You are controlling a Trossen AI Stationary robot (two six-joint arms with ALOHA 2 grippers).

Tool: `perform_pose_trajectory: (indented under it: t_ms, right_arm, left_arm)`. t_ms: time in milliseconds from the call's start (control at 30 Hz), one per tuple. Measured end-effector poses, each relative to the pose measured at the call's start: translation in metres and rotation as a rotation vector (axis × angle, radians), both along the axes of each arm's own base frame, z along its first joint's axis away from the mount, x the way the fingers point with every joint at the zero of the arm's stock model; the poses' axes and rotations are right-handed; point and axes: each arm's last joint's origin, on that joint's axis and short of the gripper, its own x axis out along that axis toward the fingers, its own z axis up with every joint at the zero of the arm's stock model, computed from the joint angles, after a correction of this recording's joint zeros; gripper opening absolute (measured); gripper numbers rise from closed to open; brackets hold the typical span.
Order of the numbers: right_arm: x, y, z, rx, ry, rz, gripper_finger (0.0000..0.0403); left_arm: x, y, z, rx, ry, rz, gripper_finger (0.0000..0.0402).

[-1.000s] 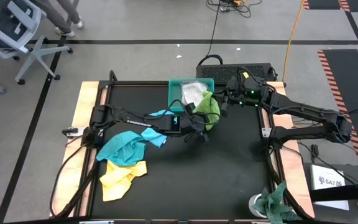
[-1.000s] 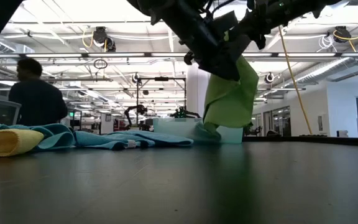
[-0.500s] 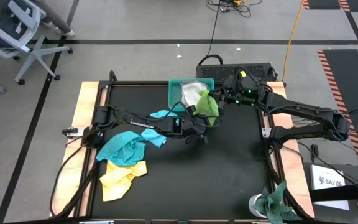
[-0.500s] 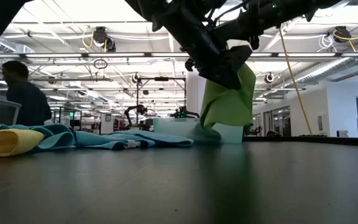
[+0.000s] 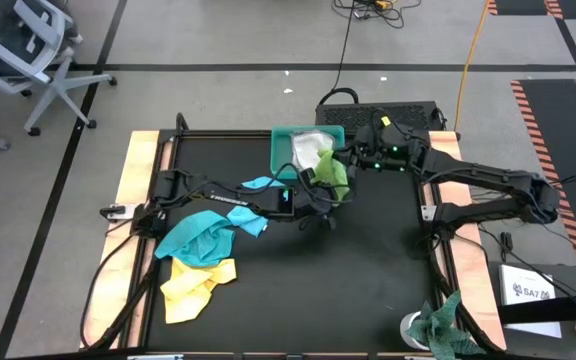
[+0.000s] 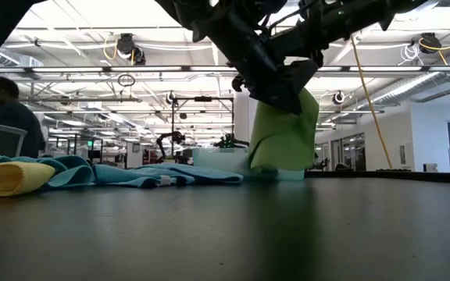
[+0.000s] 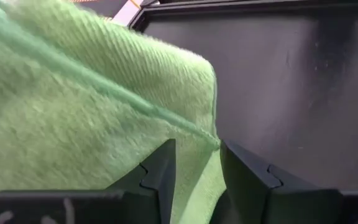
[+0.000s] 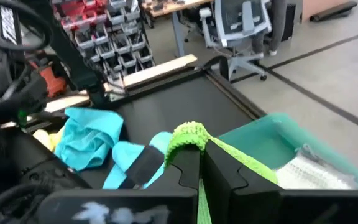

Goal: Fold microfiber towels
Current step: Fold the green microfiber towel

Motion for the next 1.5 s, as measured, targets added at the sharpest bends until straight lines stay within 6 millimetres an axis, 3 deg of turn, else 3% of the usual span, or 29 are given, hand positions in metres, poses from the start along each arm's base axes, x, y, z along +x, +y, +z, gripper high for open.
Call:
perform_pose_trajectory:
  t_ms: [500, 867, 1500]
  right_arm:
    - [0.005, 0.000, 0.009, -0.047, -0.101, 0.007, 0.0000]
    - [0.007, 0.005, 0.009, 0.020, -0.113, 0.063, 0.0000]
    - [0.006, 0.005, 0.006, -0.012, -0.076, 0.059, 0.0000]
  left_arm:
    - [0.000, 0.000, 0.000, -0.010, -0.013, 0.026, 0.0129]
    - [-0.001, 0.002, 0.000, 0.031, -0.003, 0.067, 0.0129]
    - [-0.003, -0.003, 0.001, 0.068, -0.026, 0.158, 0.0129]
